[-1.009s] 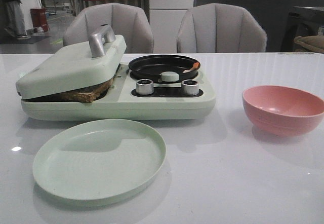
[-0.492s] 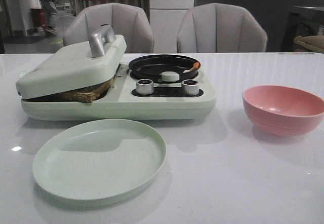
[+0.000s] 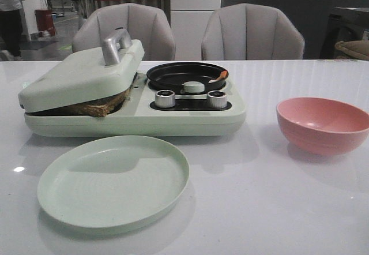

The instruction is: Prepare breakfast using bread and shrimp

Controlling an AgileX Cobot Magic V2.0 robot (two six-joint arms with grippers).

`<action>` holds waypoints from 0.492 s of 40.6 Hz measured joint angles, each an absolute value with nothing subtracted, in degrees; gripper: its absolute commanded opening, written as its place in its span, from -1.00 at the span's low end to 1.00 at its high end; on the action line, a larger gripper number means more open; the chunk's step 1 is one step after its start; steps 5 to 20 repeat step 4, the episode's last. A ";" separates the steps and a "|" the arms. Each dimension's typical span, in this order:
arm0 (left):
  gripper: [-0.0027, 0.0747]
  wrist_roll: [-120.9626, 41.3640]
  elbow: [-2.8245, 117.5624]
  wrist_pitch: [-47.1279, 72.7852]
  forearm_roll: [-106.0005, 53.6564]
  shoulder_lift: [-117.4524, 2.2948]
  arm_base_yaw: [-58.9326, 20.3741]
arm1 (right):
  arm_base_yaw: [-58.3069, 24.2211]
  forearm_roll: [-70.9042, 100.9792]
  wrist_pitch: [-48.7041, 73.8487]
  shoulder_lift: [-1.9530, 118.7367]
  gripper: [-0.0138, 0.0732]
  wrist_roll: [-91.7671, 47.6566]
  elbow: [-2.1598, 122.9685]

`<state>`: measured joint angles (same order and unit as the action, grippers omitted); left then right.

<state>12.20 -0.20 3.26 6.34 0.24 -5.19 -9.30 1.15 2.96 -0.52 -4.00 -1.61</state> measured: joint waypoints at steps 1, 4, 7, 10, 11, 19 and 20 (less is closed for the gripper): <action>-0.84 12.20 -0.20 3.26 6.34 0.24 -5.19 | -9.30 1.15 2.96 -0.52 -0.76 -4.00 -1.61; -0.84 12.20 -0.20 3.26 6.34 0.24 -5.19 | -9.30 1.15 2.92 -0.52 -0.76 -4.00 -1.61; -0.84 12.20 -0.20 3.26 6.34 0.24 -5.19 | -9.30 1.15 2.92 -0.52 -0.76 -4.00 -1.61; -0.84 12.20 -0.20 3.26 6.34 0.24 -5.19 | -9.30 1.15 2.92 -0.52 -0.76 -4.00 -1.61; -0.84 12.20 -0.20 3.26 6.34 0.24 -5.19 | -9.30 1.15 2.92 -0.52 -0.76 -4.00 -1.61; -0.84 12.20 -0.20 3.26 6.34 0.24 -5.19 | -9.30 1.15 2.92 -0.52 -0.76 -4.00 -1.61; -0.84 12.20 -0.20 3.26 6.34 0.24 -5.19 | -9.30 1.15 2.92 -0.52 -0.76 -4.00 -1.61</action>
